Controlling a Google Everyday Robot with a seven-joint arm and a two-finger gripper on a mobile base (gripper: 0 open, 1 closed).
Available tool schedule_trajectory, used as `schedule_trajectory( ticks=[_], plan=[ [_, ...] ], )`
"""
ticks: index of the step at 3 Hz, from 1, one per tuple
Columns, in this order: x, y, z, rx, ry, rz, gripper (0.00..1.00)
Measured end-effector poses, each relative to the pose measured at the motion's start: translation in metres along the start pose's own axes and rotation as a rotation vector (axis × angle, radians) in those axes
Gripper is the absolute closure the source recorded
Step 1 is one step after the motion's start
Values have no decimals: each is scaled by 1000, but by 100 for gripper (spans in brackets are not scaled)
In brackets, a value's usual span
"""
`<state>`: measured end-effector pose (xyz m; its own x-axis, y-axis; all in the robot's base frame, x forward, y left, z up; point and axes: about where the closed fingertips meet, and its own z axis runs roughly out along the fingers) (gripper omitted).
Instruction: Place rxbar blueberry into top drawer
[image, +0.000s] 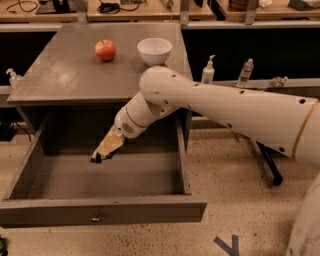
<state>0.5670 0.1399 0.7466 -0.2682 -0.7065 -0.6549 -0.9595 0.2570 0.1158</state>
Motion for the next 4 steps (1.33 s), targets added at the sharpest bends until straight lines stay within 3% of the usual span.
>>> schedule_trajectory(
  ticks=[1,2,3,4],
  plan=[
    [16,-32,15,58,73,84,61],
    [48,-34,52,-30,-10,205,38],
    [64,-32,79,-75,-84,252,15],
    [64,-31,80,-80,-81,252,0]
  ],
)
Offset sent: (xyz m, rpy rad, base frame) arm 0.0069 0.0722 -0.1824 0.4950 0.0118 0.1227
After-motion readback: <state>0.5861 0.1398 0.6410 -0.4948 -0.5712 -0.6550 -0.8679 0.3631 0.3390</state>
